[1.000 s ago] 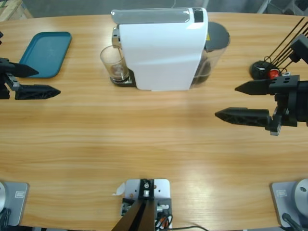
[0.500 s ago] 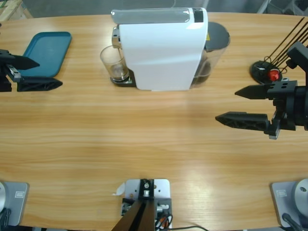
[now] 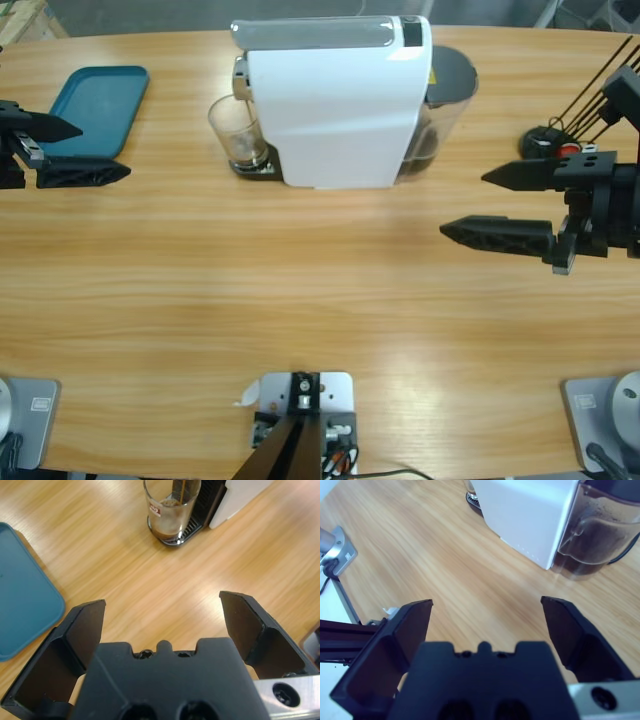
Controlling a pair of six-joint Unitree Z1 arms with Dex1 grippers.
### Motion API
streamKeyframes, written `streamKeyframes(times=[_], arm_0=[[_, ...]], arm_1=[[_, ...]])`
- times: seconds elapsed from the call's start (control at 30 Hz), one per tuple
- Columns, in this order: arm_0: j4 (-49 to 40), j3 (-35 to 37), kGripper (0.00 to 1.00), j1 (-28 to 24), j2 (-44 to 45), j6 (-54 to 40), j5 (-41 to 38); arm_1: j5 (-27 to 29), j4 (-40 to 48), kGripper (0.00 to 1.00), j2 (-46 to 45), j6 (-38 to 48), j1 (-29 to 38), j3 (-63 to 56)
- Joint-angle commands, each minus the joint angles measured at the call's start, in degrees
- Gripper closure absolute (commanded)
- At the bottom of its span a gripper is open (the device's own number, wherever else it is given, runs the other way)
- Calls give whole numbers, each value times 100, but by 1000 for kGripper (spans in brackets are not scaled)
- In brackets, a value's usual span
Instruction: Pour coffee
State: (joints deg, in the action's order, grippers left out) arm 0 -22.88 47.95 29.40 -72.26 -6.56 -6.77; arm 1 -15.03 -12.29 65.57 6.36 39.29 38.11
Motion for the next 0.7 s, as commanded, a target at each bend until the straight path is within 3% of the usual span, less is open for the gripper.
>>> streamKeyframes(times=[0.03, 0.7], arm_0=[[65, -225, 0, 30, -14, 5, 26], [144, -295, 0, 30, -49, 76, 88]], arm_1=[[28, 204, 0, 24, 67, 70, -190], [351, 187, 4, 35, 71, 70, -190]])
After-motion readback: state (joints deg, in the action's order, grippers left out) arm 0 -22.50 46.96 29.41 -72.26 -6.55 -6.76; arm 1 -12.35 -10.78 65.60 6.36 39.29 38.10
